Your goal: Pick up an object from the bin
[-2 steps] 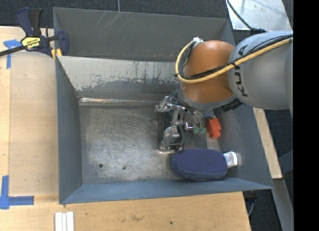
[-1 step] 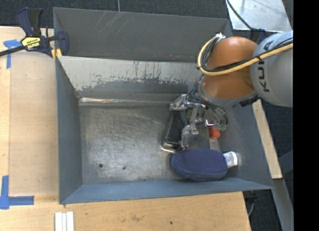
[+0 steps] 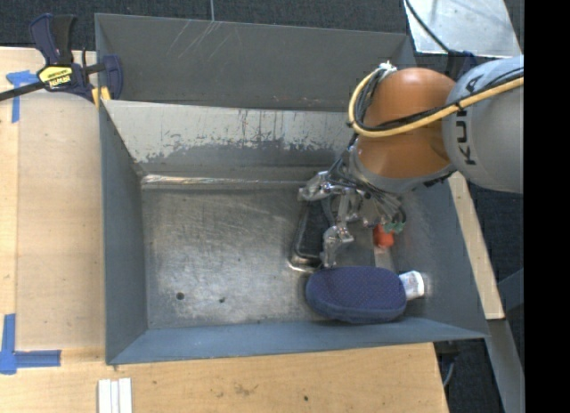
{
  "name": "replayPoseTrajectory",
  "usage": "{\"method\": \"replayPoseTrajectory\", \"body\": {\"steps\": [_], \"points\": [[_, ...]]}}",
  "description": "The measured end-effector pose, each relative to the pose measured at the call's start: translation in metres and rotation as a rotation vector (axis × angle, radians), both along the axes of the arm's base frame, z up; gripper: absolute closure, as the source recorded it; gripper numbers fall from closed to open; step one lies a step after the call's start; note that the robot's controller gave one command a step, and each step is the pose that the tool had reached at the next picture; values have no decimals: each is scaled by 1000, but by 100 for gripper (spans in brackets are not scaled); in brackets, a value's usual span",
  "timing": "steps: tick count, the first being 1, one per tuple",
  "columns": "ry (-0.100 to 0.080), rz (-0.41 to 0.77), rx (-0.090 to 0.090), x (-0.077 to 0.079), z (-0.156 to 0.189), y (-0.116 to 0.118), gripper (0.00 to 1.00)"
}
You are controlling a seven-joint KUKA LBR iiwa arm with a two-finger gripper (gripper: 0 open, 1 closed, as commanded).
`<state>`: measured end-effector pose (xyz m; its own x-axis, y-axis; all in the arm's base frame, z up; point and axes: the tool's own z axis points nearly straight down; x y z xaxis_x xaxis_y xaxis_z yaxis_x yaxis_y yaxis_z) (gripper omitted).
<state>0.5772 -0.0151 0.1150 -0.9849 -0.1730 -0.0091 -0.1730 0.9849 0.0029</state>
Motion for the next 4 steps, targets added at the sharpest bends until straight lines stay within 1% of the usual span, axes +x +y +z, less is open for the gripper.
{"method": "replayPoseTrajectory", "body": {"steps": [1,2,3,4], "points": [[-29,-1,4,7,4,2,100],[-15,-2,-1,3,0,-1,0],[0,307,-6,7,15,-20,0],[-6,629,-12,14,3,-21,0]]}}
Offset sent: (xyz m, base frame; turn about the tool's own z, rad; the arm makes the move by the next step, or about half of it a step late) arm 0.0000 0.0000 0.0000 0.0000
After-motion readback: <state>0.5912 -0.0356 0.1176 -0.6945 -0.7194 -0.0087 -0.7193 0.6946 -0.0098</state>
